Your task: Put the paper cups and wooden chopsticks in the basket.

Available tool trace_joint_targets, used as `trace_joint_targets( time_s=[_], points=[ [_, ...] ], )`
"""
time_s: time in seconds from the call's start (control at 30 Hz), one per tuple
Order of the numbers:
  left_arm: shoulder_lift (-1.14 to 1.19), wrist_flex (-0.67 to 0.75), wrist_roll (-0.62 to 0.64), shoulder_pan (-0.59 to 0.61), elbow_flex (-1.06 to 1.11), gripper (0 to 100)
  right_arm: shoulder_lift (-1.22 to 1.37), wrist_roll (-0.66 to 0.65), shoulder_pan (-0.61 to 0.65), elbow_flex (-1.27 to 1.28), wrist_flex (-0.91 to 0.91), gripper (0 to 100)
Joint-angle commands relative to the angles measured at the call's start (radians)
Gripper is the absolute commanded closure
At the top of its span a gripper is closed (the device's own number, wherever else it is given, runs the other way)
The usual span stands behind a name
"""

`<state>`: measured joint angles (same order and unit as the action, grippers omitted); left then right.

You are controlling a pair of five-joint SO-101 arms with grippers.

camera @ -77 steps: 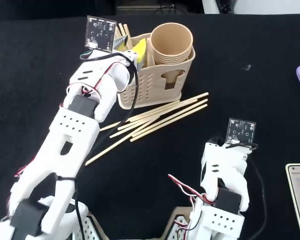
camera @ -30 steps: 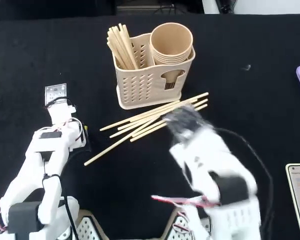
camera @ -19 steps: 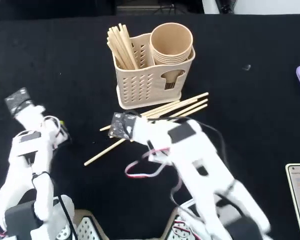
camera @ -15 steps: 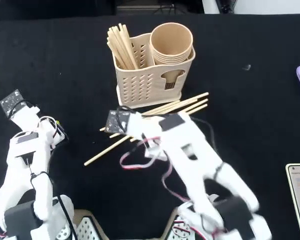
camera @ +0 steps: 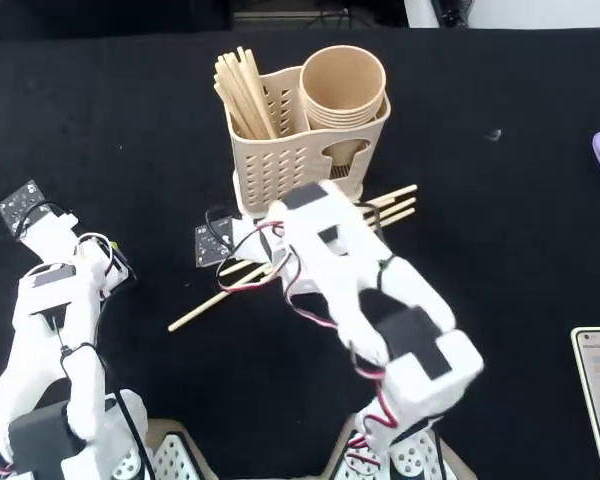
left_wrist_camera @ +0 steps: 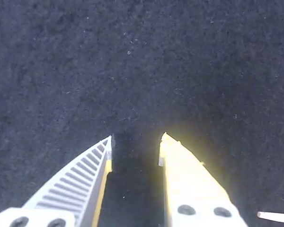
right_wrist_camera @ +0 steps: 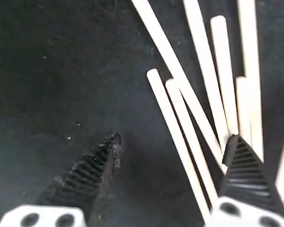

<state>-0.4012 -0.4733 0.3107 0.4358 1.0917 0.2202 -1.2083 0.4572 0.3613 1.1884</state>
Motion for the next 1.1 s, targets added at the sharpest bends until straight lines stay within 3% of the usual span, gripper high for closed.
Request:
trace_joint_targets(
  time_s=[0.0,0.33,0.57,0.67,1.07],
  points=[
    [-0.002,0.008,0.008,0.008,-0.053,83,0.053,-0.023,0.003,-0.093,0.003,65.9],
    [-0.002,0.008,0.008,0.004,-0.053,83,0.208,-0.020,0.009,-0.193,0.048,66.5],
    [-0.002,0.008,0.008,0.002,-0.054,83,0.213,-0.017,0.009,-0.191,0.141,91.0],
    [-0.002,0.008,0.008,0.002,-0.054,83,0.211,0.044,0.006,-0.194,0.138,99.2],
    [-0.002,0.009,0.008,0.002,-0.054,83,0.211,0.152,0.014,-0.354,0.147,96.4]
  ],
)
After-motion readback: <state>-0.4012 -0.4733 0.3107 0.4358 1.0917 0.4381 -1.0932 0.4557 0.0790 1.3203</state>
